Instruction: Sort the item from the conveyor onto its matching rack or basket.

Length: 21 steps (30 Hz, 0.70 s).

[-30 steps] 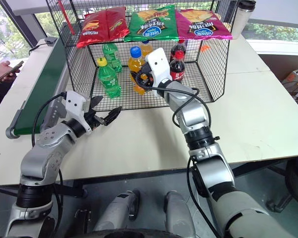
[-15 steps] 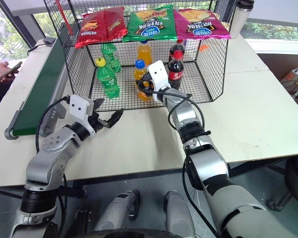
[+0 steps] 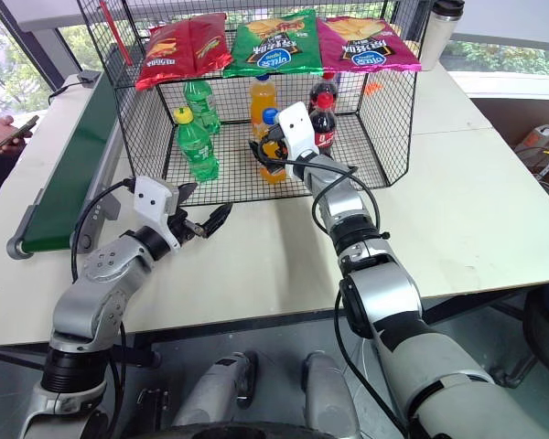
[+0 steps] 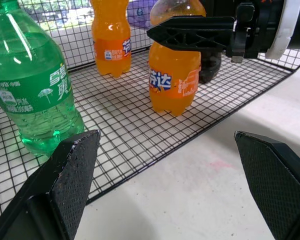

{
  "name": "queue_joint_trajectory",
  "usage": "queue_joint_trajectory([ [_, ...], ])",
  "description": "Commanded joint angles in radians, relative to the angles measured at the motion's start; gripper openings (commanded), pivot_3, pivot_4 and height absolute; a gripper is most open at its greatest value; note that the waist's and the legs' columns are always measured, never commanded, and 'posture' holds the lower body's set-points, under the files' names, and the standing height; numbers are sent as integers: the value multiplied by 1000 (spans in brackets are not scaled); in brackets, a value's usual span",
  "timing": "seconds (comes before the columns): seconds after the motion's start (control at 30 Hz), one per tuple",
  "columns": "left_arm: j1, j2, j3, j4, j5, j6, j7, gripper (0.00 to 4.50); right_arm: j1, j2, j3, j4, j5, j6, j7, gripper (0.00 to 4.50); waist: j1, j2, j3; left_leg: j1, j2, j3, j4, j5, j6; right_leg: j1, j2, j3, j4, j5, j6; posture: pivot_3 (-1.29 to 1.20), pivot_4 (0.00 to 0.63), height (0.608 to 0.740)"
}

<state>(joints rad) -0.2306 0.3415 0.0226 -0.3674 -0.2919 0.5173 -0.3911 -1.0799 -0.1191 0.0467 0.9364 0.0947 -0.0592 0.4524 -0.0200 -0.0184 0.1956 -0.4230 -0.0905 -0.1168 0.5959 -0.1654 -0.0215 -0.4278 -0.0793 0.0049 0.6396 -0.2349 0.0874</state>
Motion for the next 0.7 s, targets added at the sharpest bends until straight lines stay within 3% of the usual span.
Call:
queue_joint_trajectory([
  [0.03,-3,-1,3,-14,4,-27,0,4500,-14,2,-20,-84,9,-5,9,4400,0,0,0,0,0,0,0,0,0,0,0,0,0,0,0,0,150,739],
  [0.4,-3,-20,-9,6,7,-43,1,4500,99,-51,-37,-338,14,118,3,4400,5,0,0,3,0,2,0,0,0,0,0,3,3,0,0,0,150,739],
  [0.7,69,10,-2,-43,4,-31,-20,4500,408,-137,19,-910,92,437,110,4400,1,0,0,3,1,3,0,0,0,-1,-1,5,5,0,0,0,150,739],
])
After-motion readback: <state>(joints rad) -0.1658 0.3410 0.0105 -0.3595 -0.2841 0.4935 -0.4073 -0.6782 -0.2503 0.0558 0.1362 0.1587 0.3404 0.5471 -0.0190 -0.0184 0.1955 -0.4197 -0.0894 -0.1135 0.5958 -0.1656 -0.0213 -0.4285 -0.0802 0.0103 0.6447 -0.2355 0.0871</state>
